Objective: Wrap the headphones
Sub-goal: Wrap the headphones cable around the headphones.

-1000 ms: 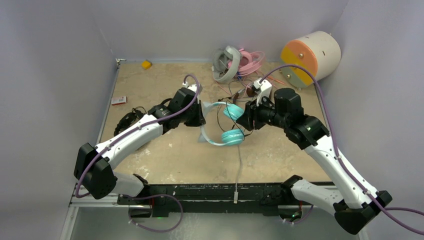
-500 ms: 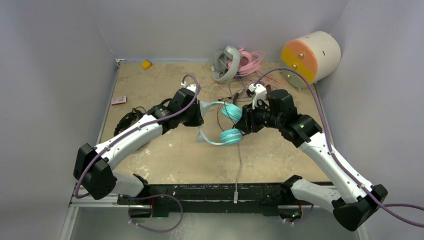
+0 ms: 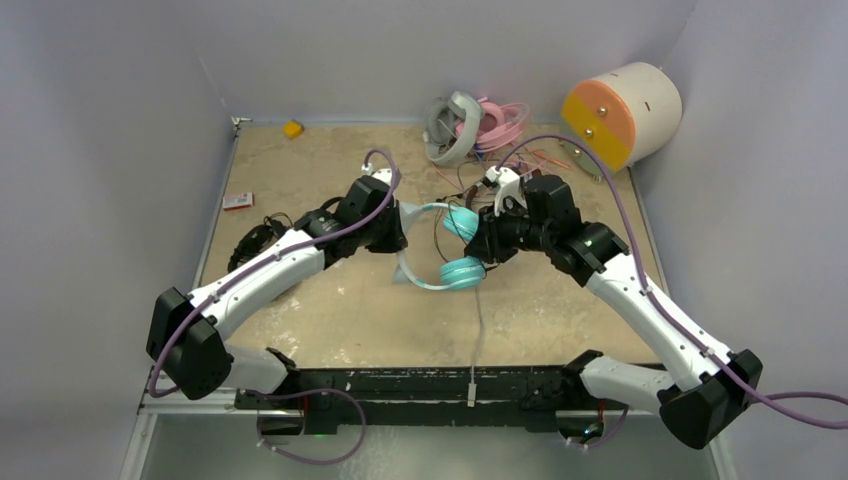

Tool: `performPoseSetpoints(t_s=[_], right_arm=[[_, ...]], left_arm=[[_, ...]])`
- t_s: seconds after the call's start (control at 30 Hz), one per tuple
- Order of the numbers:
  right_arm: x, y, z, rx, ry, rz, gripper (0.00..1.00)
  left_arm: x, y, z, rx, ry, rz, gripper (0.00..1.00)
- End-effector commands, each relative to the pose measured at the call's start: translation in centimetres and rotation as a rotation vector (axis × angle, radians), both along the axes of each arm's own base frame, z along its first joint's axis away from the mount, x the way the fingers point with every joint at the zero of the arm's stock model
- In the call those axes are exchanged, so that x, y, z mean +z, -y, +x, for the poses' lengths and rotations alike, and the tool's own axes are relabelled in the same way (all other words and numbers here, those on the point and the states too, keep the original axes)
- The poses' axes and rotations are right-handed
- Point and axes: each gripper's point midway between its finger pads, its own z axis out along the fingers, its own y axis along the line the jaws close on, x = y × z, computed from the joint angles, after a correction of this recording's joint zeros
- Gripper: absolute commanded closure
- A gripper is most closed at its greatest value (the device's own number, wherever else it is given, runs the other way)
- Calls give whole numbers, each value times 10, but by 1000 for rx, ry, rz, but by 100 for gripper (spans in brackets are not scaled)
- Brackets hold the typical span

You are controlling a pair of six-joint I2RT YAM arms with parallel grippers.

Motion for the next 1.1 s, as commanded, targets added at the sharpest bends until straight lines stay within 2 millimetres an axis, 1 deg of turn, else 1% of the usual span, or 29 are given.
performPoseSetpoints(t_s=[0.0, 0.03, 0.07, 0.13, 0.27, 0.37, 0.43, 0.5, 0.6, 0.67, 0.77, 0.87, 0.97, 1.07], right_arm=[[7, -7, -1, 30, 4, 39, 80], [8, -8, -2, 32, 2, 42, 84], [9, -7, -4, 33, -2, 45, 90], [12, -6, -9, 37, -4, 53, 100], [22, -5, -24, 65, -16, 92, 100], [29, -9, -37, 104, -46, 139, 100], [29, -14, -45, 140, -83, 174, 100], [27, -20, -50, 164, -115, 197, 100], [19, -25, -51, 172, -146, 198, 100], [17, -30, -52, 185, -161, 205, 100], [17, -37, -51, 196, -164, 210, 100], [19, -46, -44, 187, -149, 224, 100], [28, -59, -37, 191, -123, 270, 100], [31, -75, -31, 196, -113, 290, 100]], left_arm=[[52, 10, 11, 0, 121, -117, 100], [52, 10, 11, 1, 123, -117, 100], [53, 10, 11, 2, 125, -117, 100], [52, 10, 13, 10, 123, -120, 100], [52, 12, 16, 30, 116, -151, 100], [54, 12, 21, 54, 120, -165, 100], [55, 9, 26, 82, 124, -172, 100], [59, 7, 29, 101, 129, -191, 100], [67, 8, 32, 113, 143, -223, 100], [71, 7, 35, 129, 153, -231, 100], [78, 4, 40, 149, 166, -238, 100], [85, 10, 39, 118, 169, -267, 100], [78, 13, 39, 112, 146, -266, 100], [70, 19, 36, 94, 112, -279, 100]])
